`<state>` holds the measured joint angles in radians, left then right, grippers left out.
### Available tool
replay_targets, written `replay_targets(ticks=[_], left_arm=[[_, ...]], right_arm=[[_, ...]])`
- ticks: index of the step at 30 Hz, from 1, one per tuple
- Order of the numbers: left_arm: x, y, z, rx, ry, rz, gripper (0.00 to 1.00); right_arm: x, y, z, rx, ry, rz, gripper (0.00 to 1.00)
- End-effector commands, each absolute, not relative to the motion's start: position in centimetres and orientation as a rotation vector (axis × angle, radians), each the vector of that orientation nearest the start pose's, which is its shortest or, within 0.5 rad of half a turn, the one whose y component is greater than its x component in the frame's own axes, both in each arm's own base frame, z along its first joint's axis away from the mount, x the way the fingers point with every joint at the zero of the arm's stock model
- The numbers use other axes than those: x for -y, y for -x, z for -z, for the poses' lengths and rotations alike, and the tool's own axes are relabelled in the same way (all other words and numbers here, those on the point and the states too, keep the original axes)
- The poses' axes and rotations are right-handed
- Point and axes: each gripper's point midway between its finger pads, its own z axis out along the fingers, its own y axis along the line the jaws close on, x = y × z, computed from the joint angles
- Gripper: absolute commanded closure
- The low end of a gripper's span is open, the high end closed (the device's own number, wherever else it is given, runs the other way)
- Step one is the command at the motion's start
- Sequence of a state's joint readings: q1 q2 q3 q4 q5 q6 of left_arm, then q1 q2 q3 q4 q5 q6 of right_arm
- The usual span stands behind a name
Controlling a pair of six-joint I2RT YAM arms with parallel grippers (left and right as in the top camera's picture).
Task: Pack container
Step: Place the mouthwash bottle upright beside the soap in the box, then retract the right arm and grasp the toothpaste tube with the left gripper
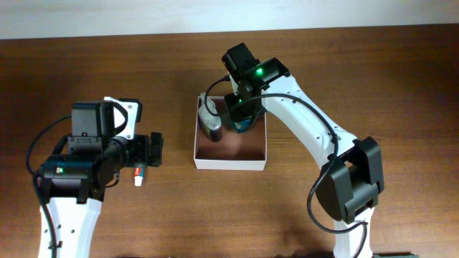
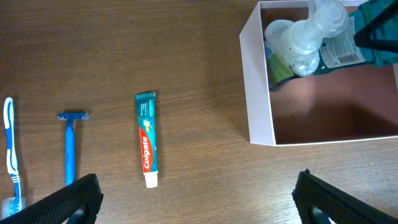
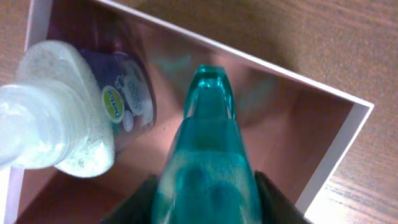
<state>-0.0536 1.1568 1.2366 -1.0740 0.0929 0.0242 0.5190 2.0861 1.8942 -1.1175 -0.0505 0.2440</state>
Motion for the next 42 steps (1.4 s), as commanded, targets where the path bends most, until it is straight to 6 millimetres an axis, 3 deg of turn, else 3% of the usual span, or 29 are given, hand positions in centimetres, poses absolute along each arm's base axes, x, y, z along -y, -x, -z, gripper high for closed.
replay_targets(ticks=[1, 7, 11, 18, 19, 20, 21, 24, 30, 36, 39, 42], left_arm=[[3.0, -28.8, -23.4, -2.548, -0.122, 0.121, 0.01], [3.0, -28.8, -23.4, -2.548, -0.122, 0.121, 0.01], [3.0, -28.8, -23.4, -2.548, -0.122, 0.121, 0.01], [3.0, -28.8, -23.4, -2.548, -0.122, 0.121, 0.0], [3.0, -28.8, -23.4, -2.548, -0.122, 0.121, 0.0], [3.0, -28.8, -23.4, -2.548, -0.122, 0.121, 0.0], [3.0, -28.8, -23.4, -2.548, -0.122, 0.121, 0.0], [3.0, -28.8, -23.5, -2.547, -0.122, 0.121, 0.0], [3.0, -28.8, -23.4, -2.548, -0.123, 0.12, 0.01], [3.0, -28.7, -23.4, -2.553, -0.122, 0.121, 0.0], [3.0, -28.5, -23.2, -2.564, -0.122, 0.121, 0.0], [3.0, -28.4, -23.2, -2.567, -0.122, 0.121, 0.01]], right_arm=[[-24.1, -40.4, -12.8, -2.852, 0.397, -0.215, 0.46], [-23.9, -40.1, -12.7, -2.864, 0.399, -0.209, 0.45], [-23.5, -39.4, -14.7, -2.844, 0.423, -0.208, 0.44], [-20.0, -38.4, -25.2, -2.589, 0.369, -0.124, 0.37], [-18.1, -38.1, -28.2, -2.512, 0.308, -0.093, 0.14], [-15.4, -38.1, -30.7, -2.457, 0.216, -0.073, 0.01], [-14.2, -38.1, -31.3, -2.447, 0.178, -0.07, 0.01], [-10.3, -38.0, -31.6, -2.471, 0.018, -0.059, 0.01], [-2.9, -34.2, -30.4, -2.631, -0.208, -0.047, 0.01], [-0.5, -28.2, -30.7, -2.617, -0.247, -0.019, 0.01], [0.1, -23.9, -28.5, -2.594, -0.299, -0.026, 0.01], [0.6, -21.5, -26.5, -2.558, -0.363, -0.037, 0.01]])
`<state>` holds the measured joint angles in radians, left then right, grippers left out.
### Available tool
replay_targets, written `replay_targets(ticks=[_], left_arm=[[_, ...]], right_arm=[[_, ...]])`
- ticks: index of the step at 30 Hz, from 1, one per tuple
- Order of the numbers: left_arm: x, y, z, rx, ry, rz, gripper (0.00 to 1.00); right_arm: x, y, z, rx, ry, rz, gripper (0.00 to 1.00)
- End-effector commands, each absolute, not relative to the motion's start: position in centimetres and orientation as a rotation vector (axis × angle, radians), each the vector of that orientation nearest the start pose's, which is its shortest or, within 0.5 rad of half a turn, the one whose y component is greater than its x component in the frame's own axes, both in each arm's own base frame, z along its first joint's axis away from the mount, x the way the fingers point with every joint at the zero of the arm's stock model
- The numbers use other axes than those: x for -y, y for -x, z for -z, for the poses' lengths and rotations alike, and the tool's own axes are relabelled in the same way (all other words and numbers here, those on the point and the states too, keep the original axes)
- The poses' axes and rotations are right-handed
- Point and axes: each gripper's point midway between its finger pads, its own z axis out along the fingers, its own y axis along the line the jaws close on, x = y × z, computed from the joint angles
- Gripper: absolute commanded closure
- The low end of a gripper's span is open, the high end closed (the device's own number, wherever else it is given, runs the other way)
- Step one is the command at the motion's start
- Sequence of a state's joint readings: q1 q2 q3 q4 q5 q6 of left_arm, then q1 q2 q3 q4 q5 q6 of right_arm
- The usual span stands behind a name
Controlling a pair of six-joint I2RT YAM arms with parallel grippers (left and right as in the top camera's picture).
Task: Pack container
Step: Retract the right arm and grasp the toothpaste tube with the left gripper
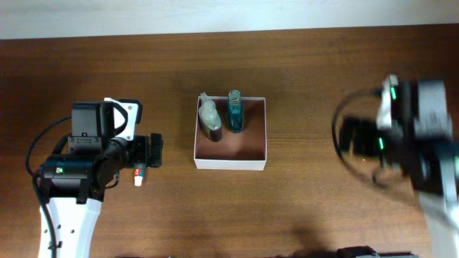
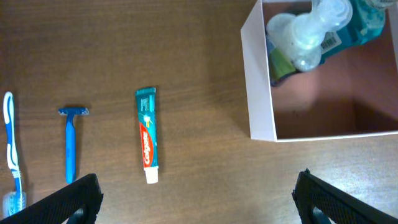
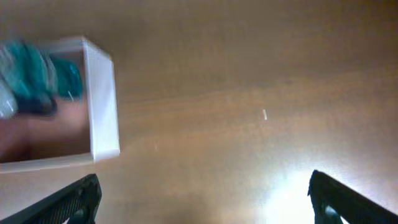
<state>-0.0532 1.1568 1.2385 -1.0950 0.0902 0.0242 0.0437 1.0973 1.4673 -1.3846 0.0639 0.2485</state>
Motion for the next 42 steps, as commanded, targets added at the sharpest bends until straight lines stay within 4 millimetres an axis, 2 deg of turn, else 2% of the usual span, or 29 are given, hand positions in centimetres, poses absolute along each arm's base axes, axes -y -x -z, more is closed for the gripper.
replay_targets(ticks=[1, 4, 8, 13, 17, 19, 23, 25, 32, 36, 39, 40, 42], left_arm=[[3.0, -28.5, -23.1, -2.568, -0.122, 0.12, 0.0], [2.9, -29.2, -22.8, -2.587, -0.117, 0.109, 0.0], [1.8, -30.8, -20.8, -2.669, -0.067, 0.088, 0.0], [-0.3, -32.3, -14.7, -2.871, 0.027, 0.08, 0.0], [-1.0, -33.2, -10.5, -2.981, 0.06, 0.082, 0.01], [-1.8, -33.8, -7.9, -3.035, 0.067, 0.023, 0.01], [-3.2, -33.6, -4.2, -3.13, 0.072, -0.095, 0.01], [-3.2, -33.4, -2.9, -3.165, 0.072, -0.094, 0.01], [-3.1, -32.3, 0.5, -3.273, 0.069, -0.088, 0.01], [-3.1, -32.0, 0.8, -3.288, 0.069, -0.084, 0.01], [-3.0, -31.8, 0.8, -3.297, 0.069, -0.084, 0.09], [-3.0, -31.7, 0.7, -3.303, 0.069, -0.084, 0.18], [-3.0, -31.4, 0.7, -3.315, 0.068, -0.083, 0.3]], right_arm=[[0.9, -20.7, -25.6, -2.54, -0.384, -0.036, 0.01], [1.6, -18.9, -23.3, -2.513, -0.427, -0.025, 0.01], [2.2, -18.3, -21.9, -2.54, -0.449, 0.001, 0.01], [2.8, -18.8, -21.1, -2.59, -0.453, 0.028, 0.01], [3.1, -19.1, -20.5, -2.622, -0.479, 0.037, 0.01], [3.3, -19.3, -20.0, -2.644, -0.5, 0.042, 0.01], [3.4, -19.5, -19.5, -2.675, -0.513, 0.042, 0.01], [3.4, -19.5, -19.4, -2.678, -0.513, 0.043, 0.01], [3.5, -19.5, -19.4, -2.681, -0.515, 0.044, 0.01], [3.5, -19.5, -19.4, -2.681, -0.514, 0.044, 0.01], [3.5, -19.5, -19.4, -2.681, -0.514, 0.044, 0.01], [3.5, -19.5, -19.4, -2.681, -0.514, 0.044, 0.01], [3.5, -19.5, -19.4, -2.681, -0.514, 0.044, 0.01]])
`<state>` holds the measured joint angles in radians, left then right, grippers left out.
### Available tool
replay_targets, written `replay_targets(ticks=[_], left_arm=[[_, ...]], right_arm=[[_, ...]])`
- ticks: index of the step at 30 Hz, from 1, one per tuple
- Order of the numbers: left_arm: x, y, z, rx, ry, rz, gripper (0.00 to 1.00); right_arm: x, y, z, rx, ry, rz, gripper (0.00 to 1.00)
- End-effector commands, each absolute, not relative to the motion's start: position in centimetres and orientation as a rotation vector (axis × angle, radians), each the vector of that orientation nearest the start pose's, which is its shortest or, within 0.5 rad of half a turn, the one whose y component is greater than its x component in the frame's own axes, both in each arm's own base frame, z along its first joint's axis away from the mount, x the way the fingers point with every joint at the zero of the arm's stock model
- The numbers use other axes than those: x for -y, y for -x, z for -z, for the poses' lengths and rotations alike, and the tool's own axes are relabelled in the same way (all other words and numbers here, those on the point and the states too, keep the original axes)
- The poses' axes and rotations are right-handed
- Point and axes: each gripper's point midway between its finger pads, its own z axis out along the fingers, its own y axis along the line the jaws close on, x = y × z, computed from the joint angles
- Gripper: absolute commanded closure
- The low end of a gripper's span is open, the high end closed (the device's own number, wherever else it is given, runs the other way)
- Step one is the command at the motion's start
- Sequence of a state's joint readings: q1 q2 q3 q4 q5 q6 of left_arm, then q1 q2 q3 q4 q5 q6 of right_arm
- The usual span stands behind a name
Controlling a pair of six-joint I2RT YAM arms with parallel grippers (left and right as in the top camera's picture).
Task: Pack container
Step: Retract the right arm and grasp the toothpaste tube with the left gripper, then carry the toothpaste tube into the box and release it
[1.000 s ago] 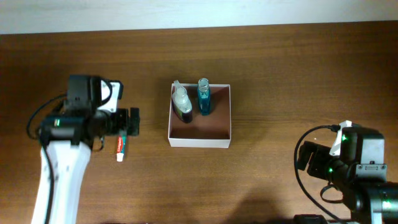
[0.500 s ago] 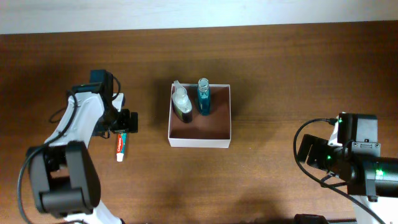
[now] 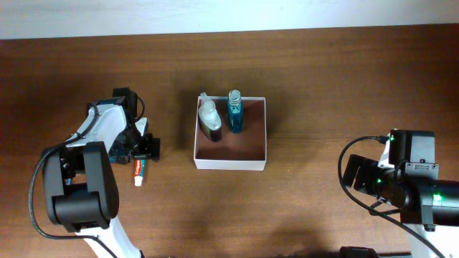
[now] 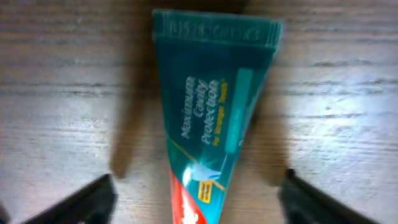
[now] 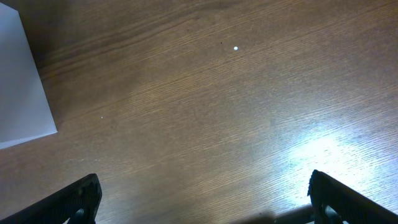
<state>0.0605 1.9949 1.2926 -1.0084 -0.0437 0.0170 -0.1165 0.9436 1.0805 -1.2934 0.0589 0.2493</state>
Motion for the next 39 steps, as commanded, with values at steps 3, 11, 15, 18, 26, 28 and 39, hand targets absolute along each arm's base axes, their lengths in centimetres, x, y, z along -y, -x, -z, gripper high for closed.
replay_targets(ticks=[3, 11, 15, 18, 26, 28, 39], left_arm=[[-3.0, -31.0, 0.6, -3.329, 0.068, -0.083, 0.53], [-3.1, -30.7, 0.5, -3.343, 0.066, -0.098, 0.84], [-3.3, -30.7, 0.5, -3.342, 0.066, -0.113, 0.99], [-3.3, -30.8, 0.4, -3.339, 0.07, -0.114, 0.99], [-1.0, -32.9, -4.7, -3.207, -0.043, -0.123, 1.0], [0.4, -33.6, -8.3, -3.096, -0.111, -0.138, 1.0], [14.1, -33.0, -21.0, -2.468, -0.781, -0.114, 1.0]], right_arm=[[3.5, -19.5, -19.4, -2.681, -0.514, 0.044, 0.01], [3.5, -19.5, -19.3, -2.682, -0.514, 0.044, 0.01], [3.5, -19.5, -19.3, -2.682, -0.514, 0.044, 0.01], [3.5, -19.5, -19.3, -2.682, -0.514, 0.044, 0.01], [3.5, -19.5, -19.4, -2.681, -0.514, 0.045, 0.01], [3.5, -19.5, -19.4, -2.681, -0.514, 0.045, 0.02], [3.5, -19.6, -19.4, -2.677, -0.514, 0.044, 0.01]])
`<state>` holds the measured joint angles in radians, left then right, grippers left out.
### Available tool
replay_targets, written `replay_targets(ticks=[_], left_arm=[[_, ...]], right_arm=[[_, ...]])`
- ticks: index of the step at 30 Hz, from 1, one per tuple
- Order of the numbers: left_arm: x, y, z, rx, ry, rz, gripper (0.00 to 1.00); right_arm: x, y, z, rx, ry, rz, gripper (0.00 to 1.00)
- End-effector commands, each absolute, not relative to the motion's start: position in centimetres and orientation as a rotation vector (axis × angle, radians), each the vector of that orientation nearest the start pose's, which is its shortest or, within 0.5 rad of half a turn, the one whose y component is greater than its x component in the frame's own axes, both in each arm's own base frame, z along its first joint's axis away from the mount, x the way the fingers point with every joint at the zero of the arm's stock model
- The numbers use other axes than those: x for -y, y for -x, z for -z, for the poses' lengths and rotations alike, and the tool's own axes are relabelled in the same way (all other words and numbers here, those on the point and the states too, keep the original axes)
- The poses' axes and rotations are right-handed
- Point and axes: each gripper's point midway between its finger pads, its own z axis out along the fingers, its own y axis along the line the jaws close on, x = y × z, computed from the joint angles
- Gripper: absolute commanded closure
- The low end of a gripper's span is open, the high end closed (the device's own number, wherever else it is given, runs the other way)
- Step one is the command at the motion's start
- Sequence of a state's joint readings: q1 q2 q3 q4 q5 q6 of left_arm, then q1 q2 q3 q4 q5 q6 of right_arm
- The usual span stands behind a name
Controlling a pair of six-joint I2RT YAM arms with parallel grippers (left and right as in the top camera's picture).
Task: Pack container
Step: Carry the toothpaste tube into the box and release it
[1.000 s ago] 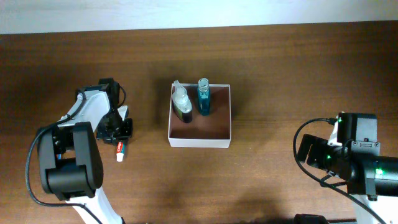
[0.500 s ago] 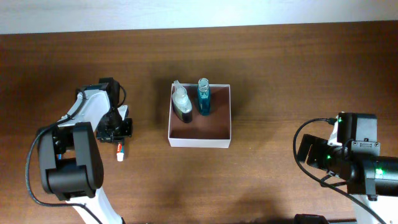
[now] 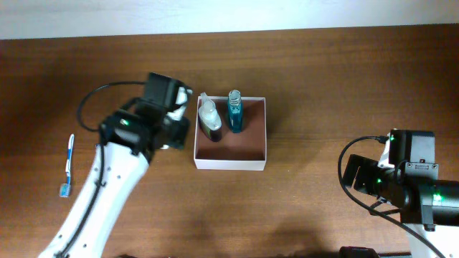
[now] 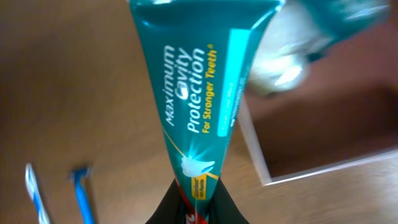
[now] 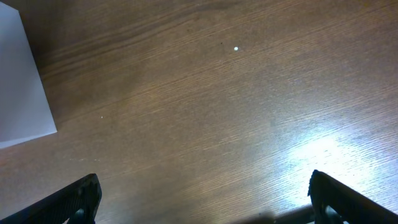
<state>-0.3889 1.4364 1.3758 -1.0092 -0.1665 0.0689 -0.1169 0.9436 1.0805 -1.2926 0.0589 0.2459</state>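
Note:
A teal toothpaste tube (image 4: 199,93) fills the left wrist view, and my left gripper (image 4: 198,206) is shut on its lower end. Overhead, that gripper (image 3: 172,130) hangs just left of the white box (image 3: 231,164). Inside the box, along the far wall, stand a clear pump bottle (image 3: 209,119) and a teal bottle (image 3: 234,112). The pump bottle (image 4: 280,59) shows blurred behind the tube, with the box's white wall (image 4: 253,152) below it. My right gripper (image 5: 202,200) is open over bare table, far right of the box (image 5: 22,81).
A blue and white toothbrush (image 3: 67,166) lies at the left of the wooden table. In the left wrist view the toothbrush (image 4: 34,190) and a blue razor (image 4: 81,194) lie side by side; overhead, my left arm hides the razor.
My left gripper was open around the toothpaste lying on the table. Now it is shut on the tube, which is off the table and next to the box's left wall. The right arm has not moved.
My right gripper held the teal bottle inside the box beside the pump bottle while the left waited. The bottle then stood in the box and the right arm was away at the right. The left gripper then straddled the toothpaste, and now holds it by the box.

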Motion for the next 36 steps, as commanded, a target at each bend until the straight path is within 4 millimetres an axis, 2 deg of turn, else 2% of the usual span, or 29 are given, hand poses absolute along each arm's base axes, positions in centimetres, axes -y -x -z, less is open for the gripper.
replay_targets(ticks=[1, 5, 8, 11, 14, 18, 21, 22, 24, 26, 27, 30, 32, 34, 36], left_arm=[[15.7, -32.8, -20.8, -2.434, -0.871, -0.103, 1.0], [20.8, -32.1, -18.4, -2.332, -1.187, -0.087, 1.0], [22.4, -32.4, -15.8, -2.322, -1.319, -0.098, 1.0], [24.0, -32.1, -12.7, -2.344, -1.426, -0.008, 1.0], [24.3, -32.3, -10.2, -2.387, -1.459, -0.01, 1.0], [24.5, -32.7, -9.0, -2.397, -1.47, -0.017, 0.99], [24.5, -32.8, -9.1, -2.395, -1.467, -0.025, 0.82], [24.2, -32.9, -9.2, -2.395, -1.461, -0.052, 0.81], [23.6, -33.4, -10.0, -2.391, -1.437, -0.106, 0.79], [23.2, -34.0, -12.0, -2.384, -1.347, -0.146, 0.69], [23.1, -34.2, -13.3, -2.371, -1.311, -0.144, 0.62], [22.1, -34.1, -17.9, -2.34, -1.188, -0.133, 0.62], [19.2, -34.2, -21.8, -2.356, -0.951, -0.164, 0.62], [15.3, -34.4, -25.1, -2.354, -0.738, -0.159, 0.46], [12.0, -34.7, -26.6, -2.359, -0.596, -0.172, 0.35]], right_arm=[[3.5, -19.6, -19.4, -2.677, -0.514, 0.044, 0.01], [3.5, -19.6, -19.4, -2.678, -0.514, 0.044, 0.01], [3.5, -19.6, -19.4, -2.678, -0.514, 0.044, 0.01], [3.5, -19.6, -19.4, -2.677, -0.514, 0.044, 0.01], [3.5, -19.6, -19.4, -2.678, -0.514, 0.044, 0.01], [3.5, -19.6, -19.4, -2.678, -0.514, 0.044, 0.01], [3.5, -19.6, -19.4, -2.678, -0.514, 0.045, 0.01], [3.5, -19.6, -19.4, -2.678, -0.514, 0.045, 0.01], [3.5, -19.6, -19.4, -2.679, -0.514, 0.044, 0.01], [3.5, -19.6, -19.4, -2.679, -0.514, 0.045, 0.01], [3.5, -19.6, -19.4, -2.679, -0.514, 0.044, 0.01], [3.5, -19.6, -19.4, -2.679, -0.514, 0.045, 0.01], [3.5, -19.6, -19.4, -2.679, -0.514, 0.045, 0.01], [3.5, -19.6, -19.4, -2.678, -0.514, 0.045, 0.01], [3.5, -19.6, -19.4, -2.678, -0.514, 0.045, 0.01]])
